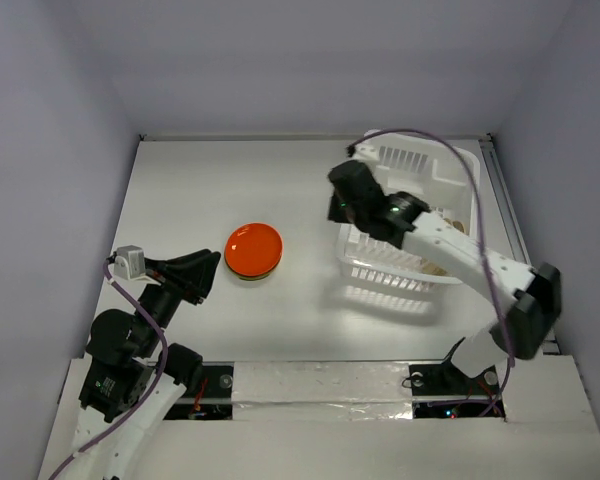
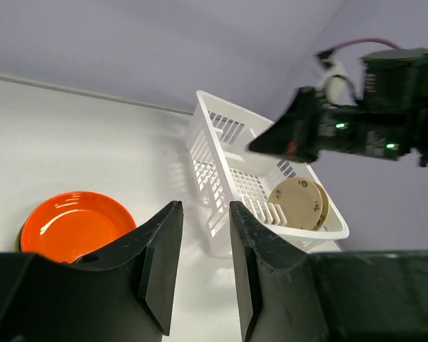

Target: Unload the plates from the dish rack

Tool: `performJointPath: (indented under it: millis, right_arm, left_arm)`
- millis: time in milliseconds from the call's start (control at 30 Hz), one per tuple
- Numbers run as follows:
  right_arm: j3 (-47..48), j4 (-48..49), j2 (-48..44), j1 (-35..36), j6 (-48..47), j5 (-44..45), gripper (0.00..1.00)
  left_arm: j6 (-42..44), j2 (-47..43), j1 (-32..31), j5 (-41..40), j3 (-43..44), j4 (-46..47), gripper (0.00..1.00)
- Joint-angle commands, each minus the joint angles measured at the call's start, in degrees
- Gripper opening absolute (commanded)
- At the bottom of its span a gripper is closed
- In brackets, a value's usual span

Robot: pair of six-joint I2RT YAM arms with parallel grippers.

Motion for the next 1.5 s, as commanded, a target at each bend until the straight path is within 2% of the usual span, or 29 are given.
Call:
performJointPath:
  millis: [0,133,167,267,300,400,500,667,833,967,1000,1100,1367,1467]
  right_arm:
    - [-8.09,-8.92,-12.03,-7.19,2.22,10.01,0.0]
    - [-15.59,-16.38,-23.92,-18.17,1.88,9.84,0.0]
    - [-16.21,-17.53,-25.6,-21.94,1.0,9.58,0.09]
    - [-17.01,-19.3,-29.21,-26.18,-1.54,12.04,0.34]
    - [-17.01,-19.65,-28.87,-30.02,-2.51,11.34,0.35]
    - [-16.92,-20.27,-26.41,-31.82,-5.51,7.12,0.38]
    - [-16.4,-20.62,-24.21,-32.34,-6.65,5.8,0.38]
    - [-13.68,-23.86,-18.59,-34.19,-7.96,8.78,0.36]
    - [-11.56,-24.14,-13.23,-35.42,-10.87,6.95,0.33]
    - [-10.51,-23.17,-10.24,-35.42,-14.29,8.08,0.2]
    - [-10.24,-23.17,-9.8,-35.42,-14.73,8.78,0.11]
    - [-9.45,-22.82,-8.13,-35.42,-15.79,11.07,0.07]
    - [-8.22,-21.76,-3.64,-35.42,-19.13,11.15,0.13]
    - [-7.96,-21.33,-3.64,-34.89,-19.92,11.77,0.21]
  left_arm:
    - [0.04,-0.63,0.2,1.45,-0.55,3.15,0.3]
    - [-0.05,-1.86,-0.33,1.28,-0.55,3.07,0.3]
    - [-0.05,-2.3,-0.33,1.27,-0.55,3.15,0.3]
    - [-0.05,-2.48,-1.37,1.01,-0.54,2.98,0.3]
    - [-0.05,-2.66,-1.38,0.92,-0.46,2.98,0.3]
    - [-0.05,-2.74,-1.91,0.66,-0.37,2.89,0.3]
    - [-0.05,-2.83,-2.43,0.48,-0.28,2.8,0.3]
    - [-0.05,-3.36,-2.43,0.31,-0.37,2.71,0.3]
    - [-0.05,-3.36,-2.43,0.4,-0.28,2.71,0.3]
    - [-0.05,-3.45,-2.43,0.13,-0.28,2.63,0.3]
    - [-0.13,-3.36,-2.43,0.13,-0.28,2.63,0.3]
    - [-0.13,-3.27,-2.43,0.04,-0.28,2.63,0.3]
    - [-0.22,-2.57,-2.43,-0.13,-0.28,2.45,0.3]
    - [-0.22,-2.22,-2.43,-0.22,-0.28,2.45,0.3]
